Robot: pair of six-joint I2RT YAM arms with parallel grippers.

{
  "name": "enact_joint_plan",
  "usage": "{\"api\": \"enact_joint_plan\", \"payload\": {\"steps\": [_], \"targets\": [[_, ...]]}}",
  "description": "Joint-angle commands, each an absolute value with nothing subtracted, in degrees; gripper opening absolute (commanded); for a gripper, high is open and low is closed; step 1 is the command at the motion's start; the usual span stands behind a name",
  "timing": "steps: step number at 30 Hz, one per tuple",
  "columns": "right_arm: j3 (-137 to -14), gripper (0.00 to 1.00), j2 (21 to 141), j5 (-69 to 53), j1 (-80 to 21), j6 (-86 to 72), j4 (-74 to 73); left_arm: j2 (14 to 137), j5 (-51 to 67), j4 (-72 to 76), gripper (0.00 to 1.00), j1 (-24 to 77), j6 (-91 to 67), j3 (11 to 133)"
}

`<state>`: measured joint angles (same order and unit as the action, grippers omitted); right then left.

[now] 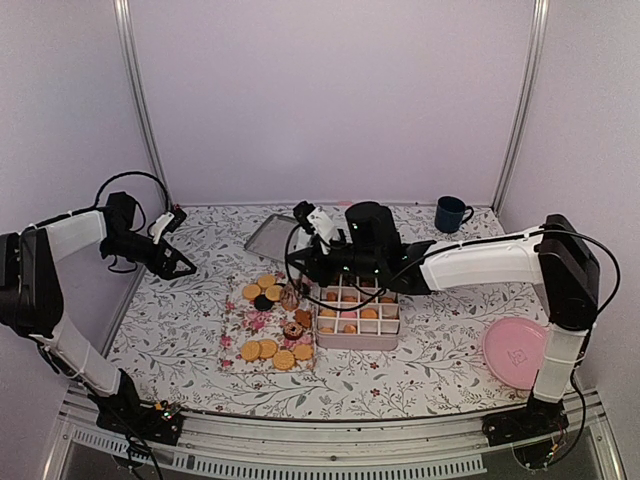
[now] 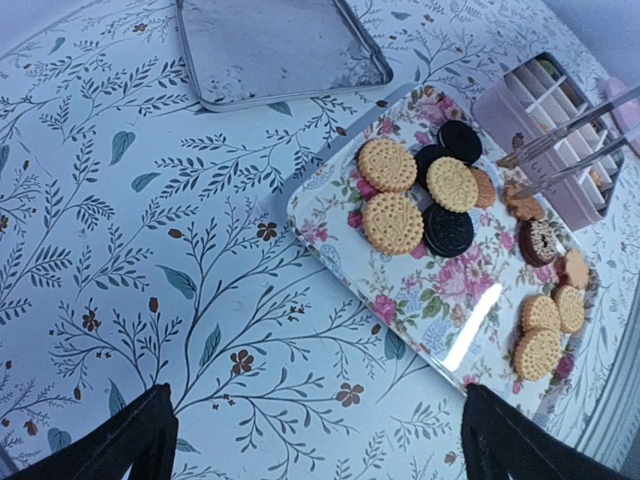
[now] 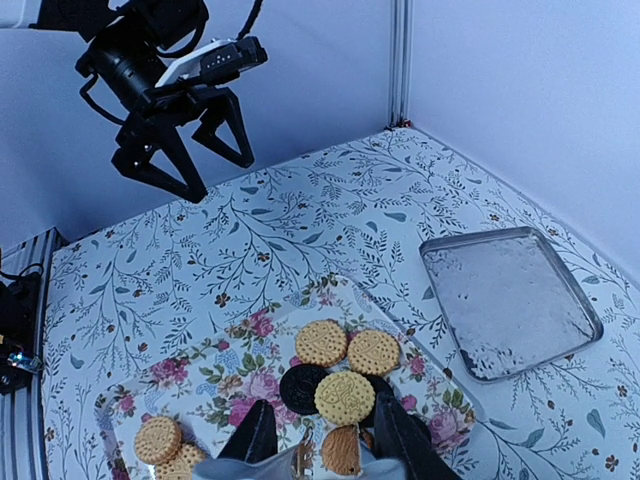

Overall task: Pack the cookies
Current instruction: Pick up the fake cookies from the plate.

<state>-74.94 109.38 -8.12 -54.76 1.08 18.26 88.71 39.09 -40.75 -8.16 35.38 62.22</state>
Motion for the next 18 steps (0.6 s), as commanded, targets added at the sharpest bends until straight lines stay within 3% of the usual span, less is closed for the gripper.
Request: {"api": "enact_joint_plan", "payload": {"steps": [1, 8, 18], "targets": [[-72.1, 0.33, 102.9, -7.8, -57.2, 0.4, 17.5, 87.7, 39.6, -40.7, 0.99, -8.8, 36.0, 62.3], [-72.5, 0.33, 101.9, -8.4, -61.2, 0.3, 17.3, 87.8, 39.6, -40.8, 0.99, -8.8, 36.0, 62.1], [-79.7, 0.38, 109.8, -13.4, -64.8, -3.3, 18.4, 87.4, 38.9, -40.8, 0.99, -8.7, 36.3, 61.7]]}}
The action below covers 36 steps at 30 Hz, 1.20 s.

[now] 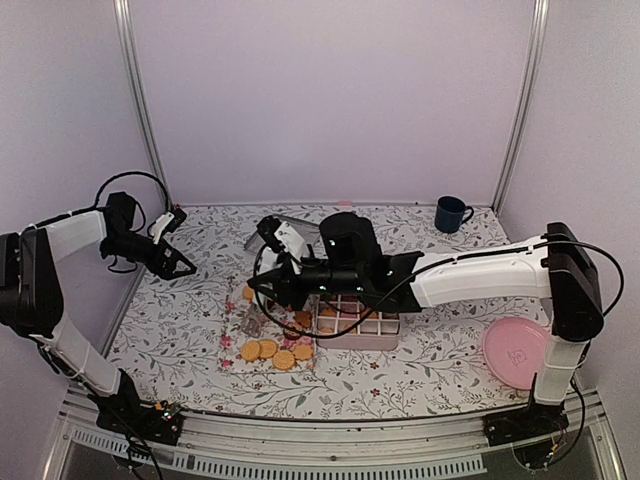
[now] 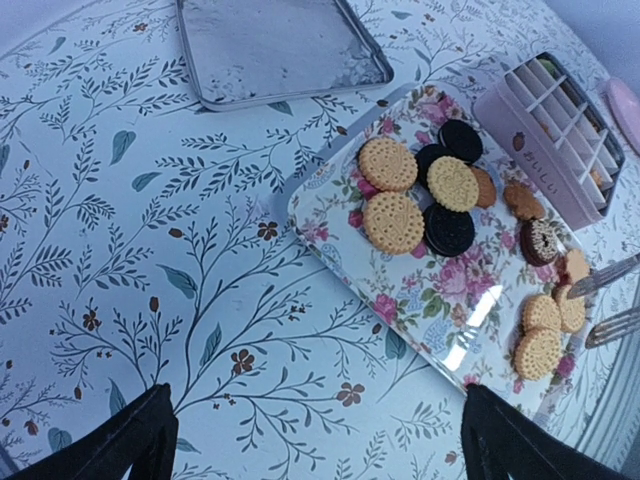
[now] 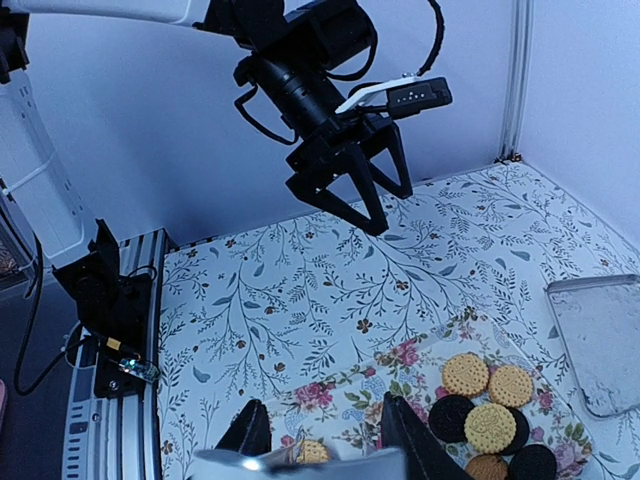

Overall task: Pack the cookies
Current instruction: Pick up the fake cookies from the plate.

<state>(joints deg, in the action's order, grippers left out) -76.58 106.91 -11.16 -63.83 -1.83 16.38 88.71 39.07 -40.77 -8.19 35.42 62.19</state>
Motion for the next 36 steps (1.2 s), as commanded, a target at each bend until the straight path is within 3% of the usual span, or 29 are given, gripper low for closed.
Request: {"api": "enact_joint_plan", "payload": {"steps": [1, 29, 36], "targets": [[-80.3, 0.39, 110.5, -13.6, -64.9, -3.3, 18.5, 87.4, 38.8, -40.8, 0.99, -8.7, 36.3, 61.7], [-83.0, 0.46, 116.5, -16.4, -67.0, 1.4, 16.1, 88.0, 38.2, -40.8, 0.99, -8.8, 36.6, 62.3], [-82.8, 0.3, 115.5, -15.1, -67.0, 1.6, 15.6, 87.9, 38.5, -40.8, 0.99, -8.8, 36.4, 62.4]]}}
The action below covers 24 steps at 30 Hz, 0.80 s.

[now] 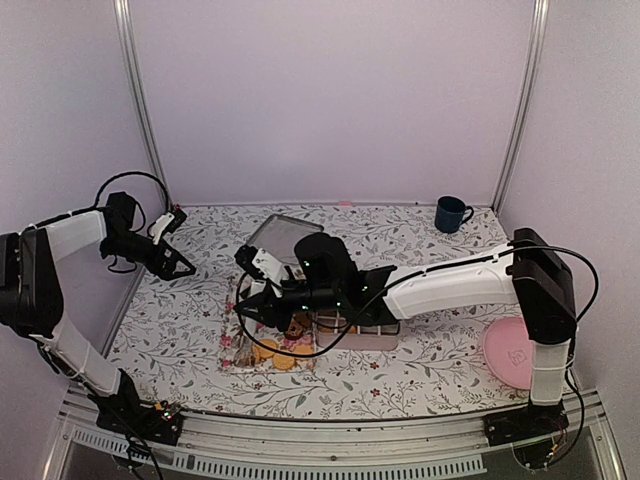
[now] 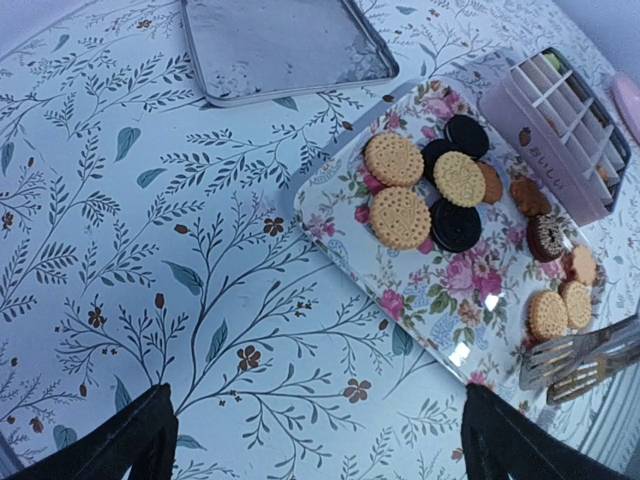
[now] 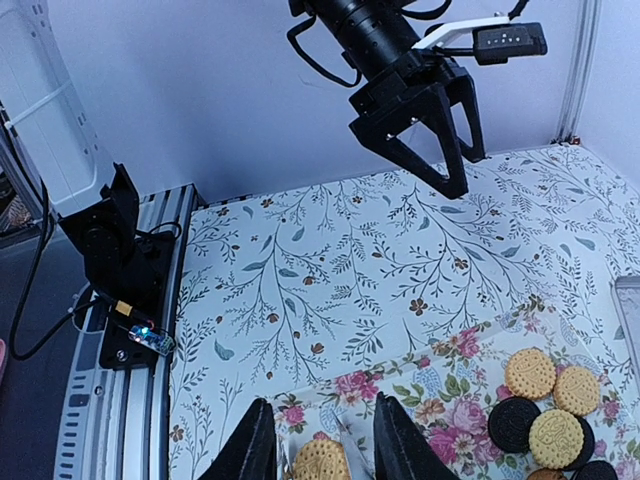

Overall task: Pack the cookies
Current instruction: Pick up the fake cookies from the plate, then place the fake cookies in the empty pocket of the box.

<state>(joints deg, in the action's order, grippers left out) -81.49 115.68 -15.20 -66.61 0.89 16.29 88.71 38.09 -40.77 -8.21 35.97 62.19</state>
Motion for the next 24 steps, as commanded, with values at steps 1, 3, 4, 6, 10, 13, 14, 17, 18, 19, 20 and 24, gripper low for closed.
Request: {"api": "enact_joint_plan", "payload": {"steps": [1, 3, 4, 6, 10, 13, 14, 17, 18, 19, 20, 24], "targets": [[-83.0, 0.27, 115.4, -14.8, -67.0, 1.7, 15.4, 87.9, 38.4, -40.8, 0.99, -8.8, 36.4, 62.4], [-83.2, 0.2, 114.7, -13.5, -67.0, 2.4, 15.2, 87.8, 38.4, -40.8, 0.99, -8.8, 36.3, 62.4], [-83.2, 0.15, 114.4, -12.9, -67.0, 2.6, 15.1, 87.7, 38.4, -40.8, 0.99, -8.8, 36.3, 62.3], [-83.2, 0.13, 113.8, -11.9, -67.0, 3.3, 15.0, 87.8, 38.4, -40.8, 0.99, -8.8, 36.3, 62.3], [-83.5, 0.07, 112.6, -10.7, -66.9, 4.2, 15.1, 87.9, 38.6, -40.8, 0.99, -8.8, 36.3, 62.3], [-84.2, 0.03, 111.5, -10.0, -66.7, 4.2, 15.1, 87.9, 38.7, -40.8, 0.99, -8.8, 36.3, 62.5], [-84.2, 0.02, 111.1, -9.7, -66.6, 4.2, 15.1, 87.9, 38.7, -40.9, 0.99, -8.8, 36.3, 62.5], [-84.2, 0.0, 109.1, -8.6, -66.2, 4.2, 15.1, 88.0, 38.9, -41.0, 0.99, -8.8, 36.3, 62.7], [-84.0, 0.0, 108.4, -8.4, -66.0, 4.1, 15.1, 88.0, 38.9, -41.0, 0.99, -8.8, 36.3, 62.7], [-83.8, 0.0, 107.7, -8.2, -65.8, 4.1, 15.1, 88.1, 38.9, -41.1, 0.99, -8.8, 36.3, 62.8], [-83.6, 0.0, 107.1, -8.1, -65.6, 3.9, 15.0, 88.1, 38.8, -41.1, 0.99, -8.8, 36.3, 62.8], [-82.2, 0.0, 104.2, -7.2, -64.5, 2.8, 15.0, 88.3, 39.2, -41.4, 0.99, -8.8, 36.4, 63.1]]}}
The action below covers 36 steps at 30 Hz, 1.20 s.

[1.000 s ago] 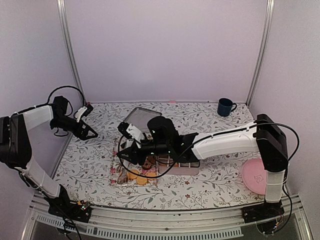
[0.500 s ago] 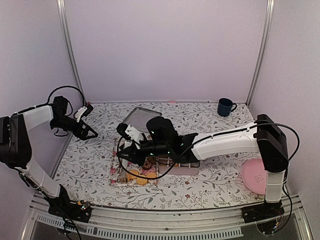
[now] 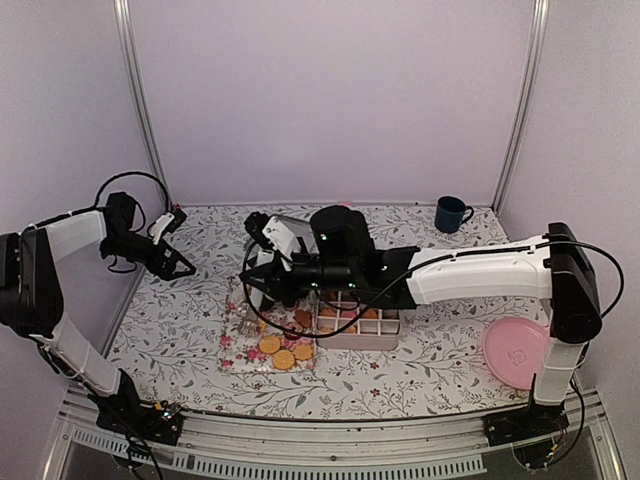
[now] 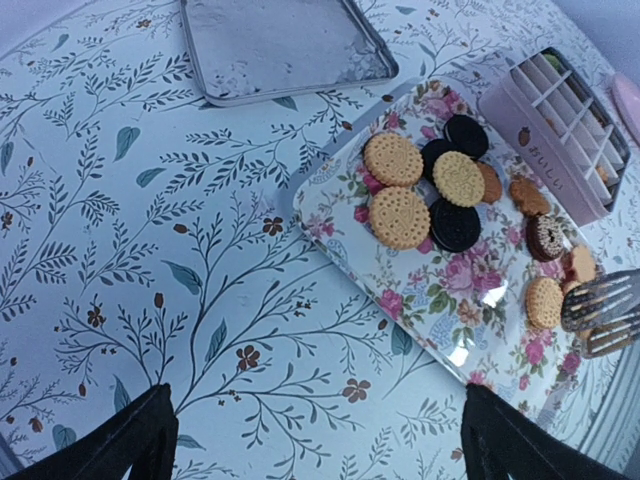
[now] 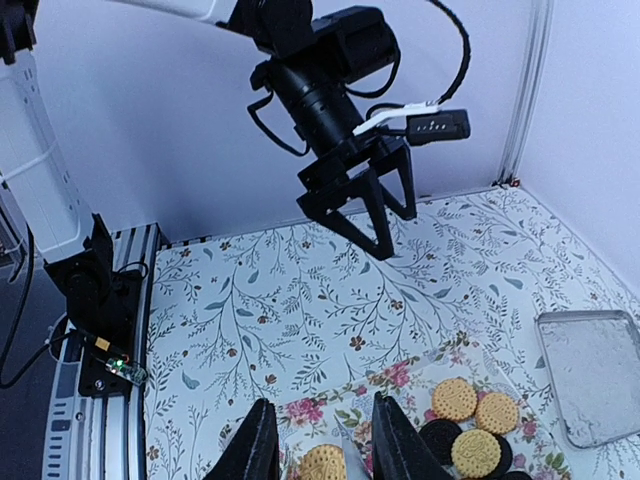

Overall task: Pack the cookies
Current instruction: Place the fake cookies in the empty pocket of the box.

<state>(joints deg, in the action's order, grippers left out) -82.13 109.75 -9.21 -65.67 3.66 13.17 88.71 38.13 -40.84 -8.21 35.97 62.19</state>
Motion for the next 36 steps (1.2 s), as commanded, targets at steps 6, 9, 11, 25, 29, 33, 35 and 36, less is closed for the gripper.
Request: {"api": "enact_joint_plan", "payload": {"steps": [6, 9, 11, 25, 29, 33, 35, 36], "targets": [[-76.8, 0.0, 96.3, -3.0, -63.0, 2.4, 13.0, 88.6, 39.7, -41.8, 0.99, -8.8, 36.7, 63.5], [-72.8, 0.0, 91.6, -0.2, -62.2, 2.6, 10.6, 89.0, 40.7, -42.3, 0.99, -8.8, 36.7, 64.1], [-70.1, 0.0, 88.2, 1.3, -61.4, 2.5, 8.9, 89.3, 41.4, -42.7, 0.99, -8.7, 36.9, 64.5], [-56.7, 0.0, 75.9, 9.3, -58.5, 0.6, 2.0, 90.5, 41.4, -44.4, 0.99, -7.4, 39.0, 64.4], [-55.1, 0.0, 74.7, 10.0, -58.2, 0.4, 1.7, 90.5, 40.2, -44.5, 0.99, -6.4, 39.4, 64.1], [-53.6, 0.01, 73.3, 10.5, -57.9, -1.0, 1.1, 90.7, 39.6, -44.4, 0.99, -6.0, 39.4, 64.0], [-53.2, 0.03, 72.8, 10.6, -57.8, -1.6, 0.6, 90.8, 39.6, -44.4, 0.99, -5.9, 39.5, 64.0], [-53.1, 0.06, 72.6, 10.7, -57.7, -1.8, 0.6, 90.9, 39.6, -44.4, 0.99, -5.9, 39.4, 64.0]]}}
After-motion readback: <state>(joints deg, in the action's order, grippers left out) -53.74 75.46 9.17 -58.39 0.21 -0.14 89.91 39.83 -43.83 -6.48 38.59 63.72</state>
